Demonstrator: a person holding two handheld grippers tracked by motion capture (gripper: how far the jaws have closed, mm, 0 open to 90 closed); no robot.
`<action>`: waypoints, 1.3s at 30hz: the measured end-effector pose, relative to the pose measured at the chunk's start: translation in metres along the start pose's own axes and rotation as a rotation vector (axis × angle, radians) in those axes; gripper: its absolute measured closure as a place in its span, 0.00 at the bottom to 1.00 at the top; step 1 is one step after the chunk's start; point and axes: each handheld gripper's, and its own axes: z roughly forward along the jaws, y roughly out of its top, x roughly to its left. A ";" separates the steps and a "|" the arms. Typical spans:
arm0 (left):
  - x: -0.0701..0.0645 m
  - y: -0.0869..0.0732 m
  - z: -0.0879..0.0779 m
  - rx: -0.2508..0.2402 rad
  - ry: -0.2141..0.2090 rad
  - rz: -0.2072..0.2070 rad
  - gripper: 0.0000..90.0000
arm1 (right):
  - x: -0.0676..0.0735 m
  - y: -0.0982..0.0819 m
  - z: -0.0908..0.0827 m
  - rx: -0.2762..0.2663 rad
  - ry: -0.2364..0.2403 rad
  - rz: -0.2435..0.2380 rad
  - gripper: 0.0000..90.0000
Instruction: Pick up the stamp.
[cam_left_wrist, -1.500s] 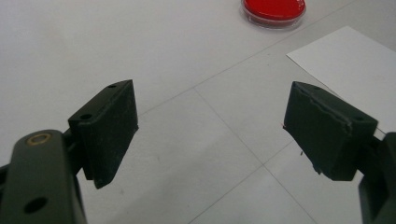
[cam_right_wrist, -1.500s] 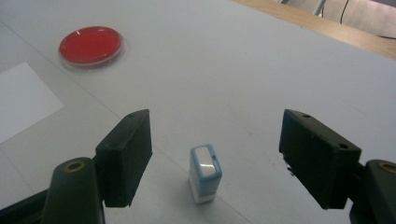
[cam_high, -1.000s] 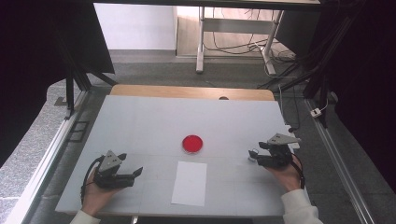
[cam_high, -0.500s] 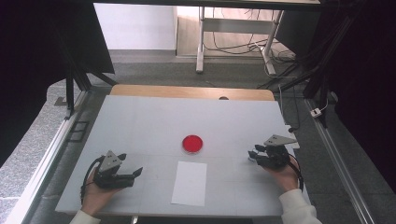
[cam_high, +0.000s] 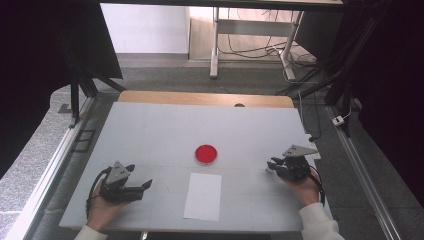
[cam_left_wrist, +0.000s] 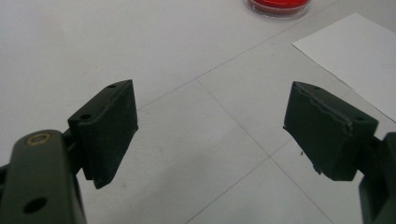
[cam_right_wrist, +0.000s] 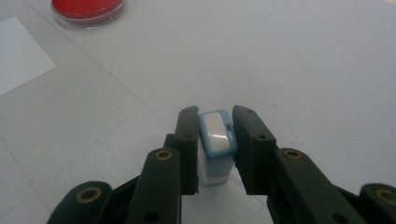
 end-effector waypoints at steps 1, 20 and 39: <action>0.000 0.000 0.000 0.000 0.001 0.000 0.20 | 0.000 0.000 0.000 -0.001 0.000 -0.001 0.81; 0.001 0.000 0.000 0.003 0.007 -0.001 0.20 | 0.003 0.002 -0.008 -0.063 0.005 0.003 0.83; -0.002 0.001 0.001 0.000 0.003 0.007 0.20 | 0.012 0.014 -0.026 -0.206 0.022 0.063 0.84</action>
